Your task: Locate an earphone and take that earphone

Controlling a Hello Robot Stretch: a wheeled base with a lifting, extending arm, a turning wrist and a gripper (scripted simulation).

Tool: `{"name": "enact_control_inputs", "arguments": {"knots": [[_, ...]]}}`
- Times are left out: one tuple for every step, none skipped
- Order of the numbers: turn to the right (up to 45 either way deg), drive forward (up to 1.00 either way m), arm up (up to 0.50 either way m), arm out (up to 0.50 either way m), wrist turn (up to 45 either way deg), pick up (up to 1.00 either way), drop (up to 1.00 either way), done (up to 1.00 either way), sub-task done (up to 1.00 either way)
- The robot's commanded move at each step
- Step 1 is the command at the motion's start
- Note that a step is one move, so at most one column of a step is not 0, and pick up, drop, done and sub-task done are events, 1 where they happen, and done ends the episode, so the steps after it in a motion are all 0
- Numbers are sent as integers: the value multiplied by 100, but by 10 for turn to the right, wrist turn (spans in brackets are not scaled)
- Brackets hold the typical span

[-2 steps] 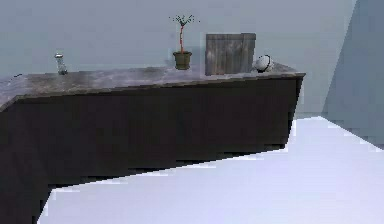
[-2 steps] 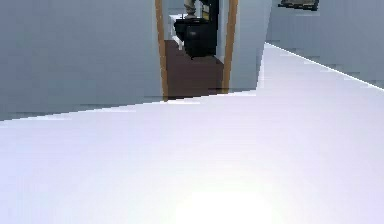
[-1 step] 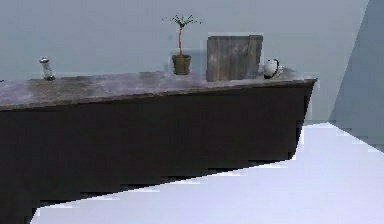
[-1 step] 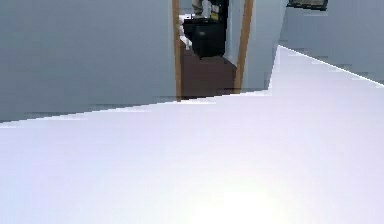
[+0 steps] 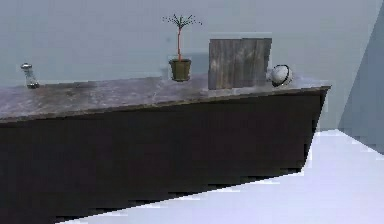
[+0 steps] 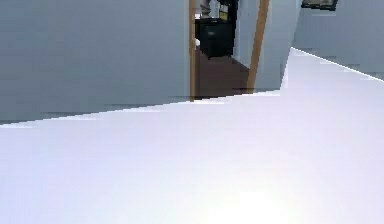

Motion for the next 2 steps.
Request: {"name": "enact_control_inputs", "arguments": {"knots": [[270,0,0,0,0,0,0,0,0],[0,70,0,0,0,0,0,0,0]]}}
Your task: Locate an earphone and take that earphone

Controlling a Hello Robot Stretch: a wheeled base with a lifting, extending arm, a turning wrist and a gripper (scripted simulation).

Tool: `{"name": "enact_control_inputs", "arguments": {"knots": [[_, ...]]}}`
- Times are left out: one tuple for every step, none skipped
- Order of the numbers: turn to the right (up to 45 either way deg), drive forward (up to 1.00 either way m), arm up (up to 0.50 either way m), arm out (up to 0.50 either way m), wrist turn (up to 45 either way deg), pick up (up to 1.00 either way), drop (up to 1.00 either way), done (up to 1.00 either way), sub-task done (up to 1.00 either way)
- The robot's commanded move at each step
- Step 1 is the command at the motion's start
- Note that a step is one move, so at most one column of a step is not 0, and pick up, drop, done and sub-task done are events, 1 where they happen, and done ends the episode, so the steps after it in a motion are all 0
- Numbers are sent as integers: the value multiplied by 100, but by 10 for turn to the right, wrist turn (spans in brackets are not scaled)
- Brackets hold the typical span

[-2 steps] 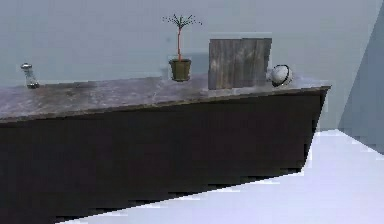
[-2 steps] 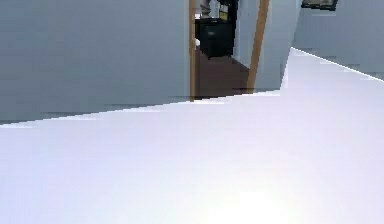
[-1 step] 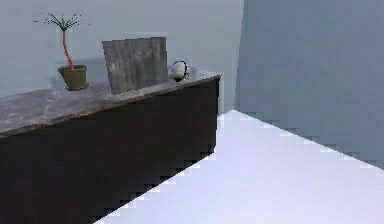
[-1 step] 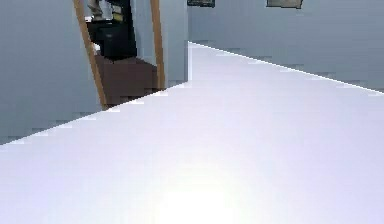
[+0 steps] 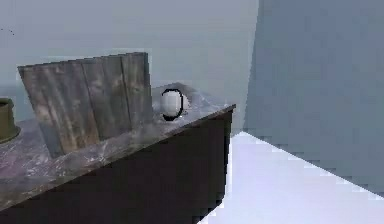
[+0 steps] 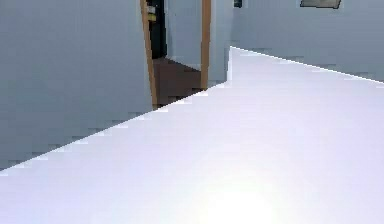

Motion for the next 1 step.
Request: {"name": "enact_control_inputs", "arguments": {"knots": [[-450,0,0,0,0,0,0,0,0]]}}
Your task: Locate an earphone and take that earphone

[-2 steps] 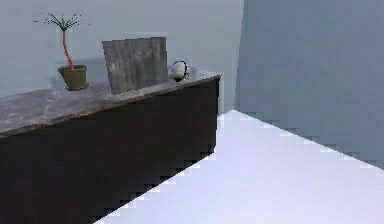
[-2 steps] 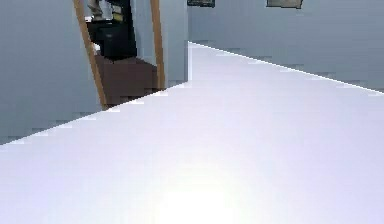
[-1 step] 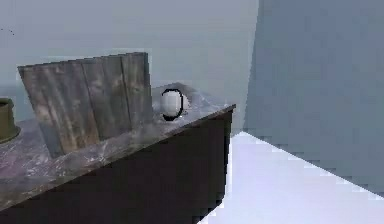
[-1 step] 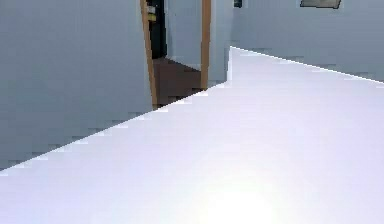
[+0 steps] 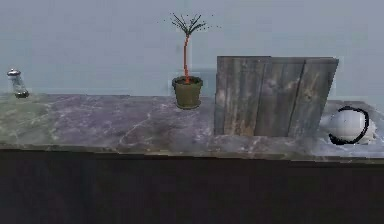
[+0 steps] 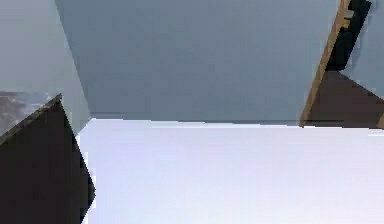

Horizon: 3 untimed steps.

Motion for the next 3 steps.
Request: {"name": "enact_control_inputs", "arguments": {"knots": [[-450,0,0,0,0,0,0,0,0],[450,0,0,0,0,0,0,0,0],[210,0,0,0,0,0,0,0,0]]}}
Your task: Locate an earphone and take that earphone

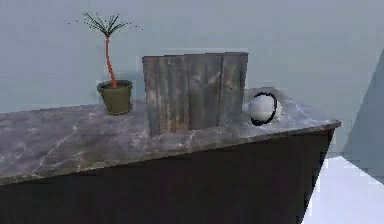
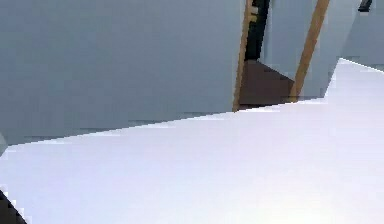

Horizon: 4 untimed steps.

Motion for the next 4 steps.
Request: {"name": "enact_control_inputs", "arguments": {"knots": [[0,45,0,0,0,0,0,0,0],[-450,0,0,0,0,0,0,0,0],[-180,0,0,0,0,0,0,0,0],[0,0,50,0,0,0,0,0,0]]}}
